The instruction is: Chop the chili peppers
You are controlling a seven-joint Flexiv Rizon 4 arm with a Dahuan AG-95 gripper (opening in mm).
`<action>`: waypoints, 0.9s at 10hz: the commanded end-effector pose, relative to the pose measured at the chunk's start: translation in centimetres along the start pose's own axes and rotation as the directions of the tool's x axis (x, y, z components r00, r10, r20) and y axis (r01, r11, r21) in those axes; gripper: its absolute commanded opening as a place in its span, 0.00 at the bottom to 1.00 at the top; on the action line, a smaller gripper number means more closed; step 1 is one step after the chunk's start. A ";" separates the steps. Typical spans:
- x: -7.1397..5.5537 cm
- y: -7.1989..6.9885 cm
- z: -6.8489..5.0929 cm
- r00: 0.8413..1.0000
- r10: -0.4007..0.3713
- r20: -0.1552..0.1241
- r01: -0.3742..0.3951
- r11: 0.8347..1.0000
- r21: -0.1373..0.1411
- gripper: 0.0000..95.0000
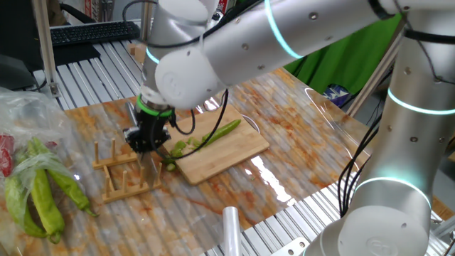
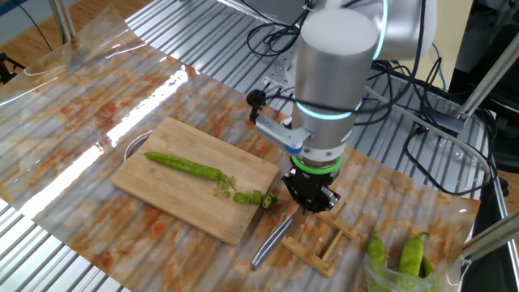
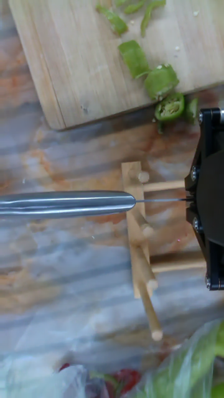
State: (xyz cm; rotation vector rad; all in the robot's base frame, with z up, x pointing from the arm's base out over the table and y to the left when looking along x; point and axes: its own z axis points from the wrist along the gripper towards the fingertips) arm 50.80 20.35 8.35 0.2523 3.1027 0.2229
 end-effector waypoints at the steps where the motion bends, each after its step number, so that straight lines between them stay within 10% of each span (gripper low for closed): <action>1: -0.4 0.0 -1.9 1.000 -0.007 -0.006 0.007 1.000 -0.002 0.00; 9: -3.1 -3.7 -9.8 0.991 -0.119 -0.056 0.121 0.992 0.037 0.00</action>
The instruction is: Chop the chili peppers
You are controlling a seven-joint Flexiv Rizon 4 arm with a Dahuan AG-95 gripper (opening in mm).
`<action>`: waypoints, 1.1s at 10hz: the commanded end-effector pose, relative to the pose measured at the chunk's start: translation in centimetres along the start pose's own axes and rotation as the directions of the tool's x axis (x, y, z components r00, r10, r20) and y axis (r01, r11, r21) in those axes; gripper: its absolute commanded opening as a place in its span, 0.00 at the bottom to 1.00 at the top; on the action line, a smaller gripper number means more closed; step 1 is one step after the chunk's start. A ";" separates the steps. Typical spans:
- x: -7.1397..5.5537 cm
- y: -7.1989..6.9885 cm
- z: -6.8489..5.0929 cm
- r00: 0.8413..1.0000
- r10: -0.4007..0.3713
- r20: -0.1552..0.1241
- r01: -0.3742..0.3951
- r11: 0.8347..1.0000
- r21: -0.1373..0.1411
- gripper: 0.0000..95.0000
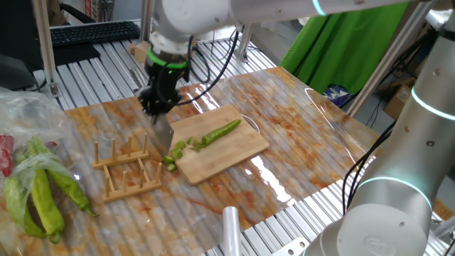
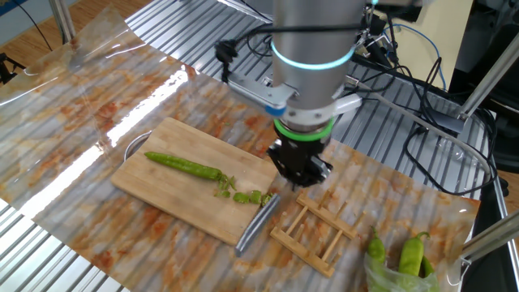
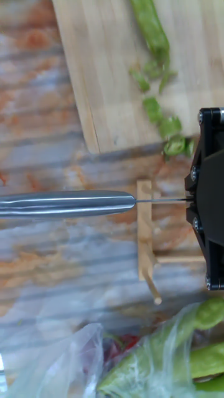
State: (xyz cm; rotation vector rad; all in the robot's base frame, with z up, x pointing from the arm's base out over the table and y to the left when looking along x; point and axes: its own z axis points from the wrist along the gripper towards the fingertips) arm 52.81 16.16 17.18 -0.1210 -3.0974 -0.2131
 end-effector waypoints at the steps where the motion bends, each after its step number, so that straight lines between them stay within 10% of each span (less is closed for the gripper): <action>1: -0.2 -2.3 -0.8 0.998 -0.059 0.008 0.059 0.998 0.030 0.00; 6: -1.2 -7.3 0.0 0.989 -0.146 0.039 0.144 0.988 0.051 0.00; 11: -2.6 -9.3 0.2 0.983 -0.179 0.042 0.176 0.982 0.066 0.00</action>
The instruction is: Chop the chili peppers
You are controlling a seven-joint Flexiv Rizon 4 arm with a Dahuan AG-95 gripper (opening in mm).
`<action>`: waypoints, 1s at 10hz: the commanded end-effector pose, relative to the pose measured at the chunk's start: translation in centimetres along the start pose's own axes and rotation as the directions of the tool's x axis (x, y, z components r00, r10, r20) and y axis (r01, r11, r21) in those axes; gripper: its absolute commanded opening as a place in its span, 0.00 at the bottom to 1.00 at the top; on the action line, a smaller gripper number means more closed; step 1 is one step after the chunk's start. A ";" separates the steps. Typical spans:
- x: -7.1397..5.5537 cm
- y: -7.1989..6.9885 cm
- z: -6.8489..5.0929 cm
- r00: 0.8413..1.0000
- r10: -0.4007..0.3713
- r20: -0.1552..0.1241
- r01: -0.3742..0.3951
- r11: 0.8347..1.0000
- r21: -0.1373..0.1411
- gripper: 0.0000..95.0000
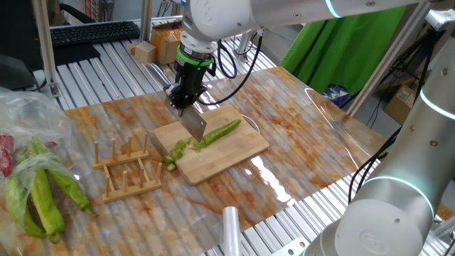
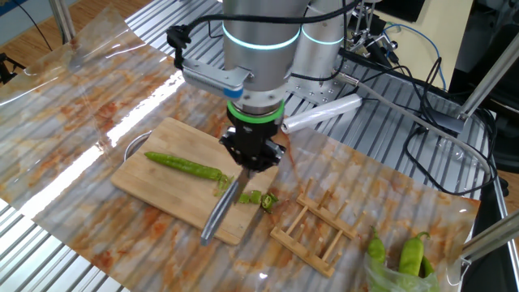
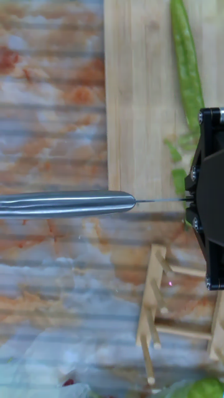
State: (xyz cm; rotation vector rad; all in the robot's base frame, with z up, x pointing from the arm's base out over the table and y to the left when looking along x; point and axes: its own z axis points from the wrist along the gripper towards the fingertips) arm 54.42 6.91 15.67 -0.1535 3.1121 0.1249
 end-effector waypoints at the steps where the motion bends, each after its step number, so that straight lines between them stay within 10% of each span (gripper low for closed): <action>1: -0.5 -0.6 0.0 1.000 -0.011 -0.002 0.011 1.000 0.006 0.00; 10: -1.2 -1.8 -0.1 0.997 0.083 -0.004 -0.083 0.997 0.011 0.00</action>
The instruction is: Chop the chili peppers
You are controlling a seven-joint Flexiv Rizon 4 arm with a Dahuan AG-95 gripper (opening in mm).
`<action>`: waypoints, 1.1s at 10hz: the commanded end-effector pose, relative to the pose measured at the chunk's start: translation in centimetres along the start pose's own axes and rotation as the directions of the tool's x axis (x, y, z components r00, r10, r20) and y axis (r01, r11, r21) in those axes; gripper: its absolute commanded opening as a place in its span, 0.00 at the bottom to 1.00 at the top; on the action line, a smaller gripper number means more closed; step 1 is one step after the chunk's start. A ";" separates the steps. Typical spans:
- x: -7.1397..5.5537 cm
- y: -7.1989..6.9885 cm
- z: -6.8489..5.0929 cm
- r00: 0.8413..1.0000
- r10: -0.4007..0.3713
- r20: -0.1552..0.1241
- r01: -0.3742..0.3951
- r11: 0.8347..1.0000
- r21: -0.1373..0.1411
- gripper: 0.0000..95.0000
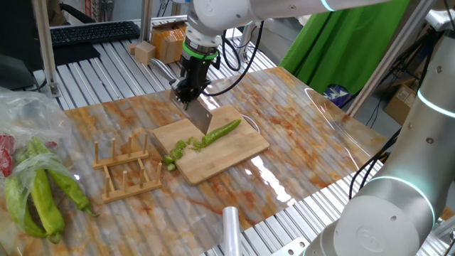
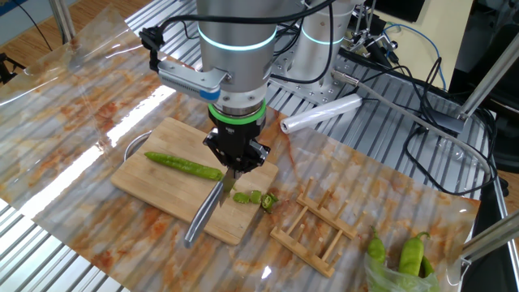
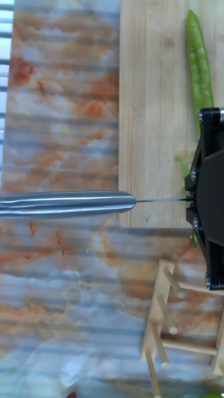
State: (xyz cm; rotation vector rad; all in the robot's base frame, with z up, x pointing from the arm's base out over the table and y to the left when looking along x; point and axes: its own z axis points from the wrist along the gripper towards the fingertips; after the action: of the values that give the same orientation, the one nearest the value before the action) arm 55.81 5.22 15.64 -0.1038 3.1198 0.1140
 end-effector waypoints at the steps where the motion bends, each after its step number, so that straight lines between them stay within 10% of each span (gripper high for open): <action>1: 0.0 0.0 0.0 0.996 0.087 0.000 -0.087 0.996 0.007 0.00; 6: 0.0 0.0 0.0 0.977 0.215 0.008 -0.215 0.976 0.018 0.00; 11: 0.0 0.0 0.0 0.987 0.160 0.003 -0.160 0.987 0.027 0.00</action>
State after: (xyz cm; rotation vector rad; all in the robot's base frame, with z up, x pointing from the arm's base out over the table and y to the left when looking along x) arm 55.76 5.14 15.60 0.1665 3.1285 0.0560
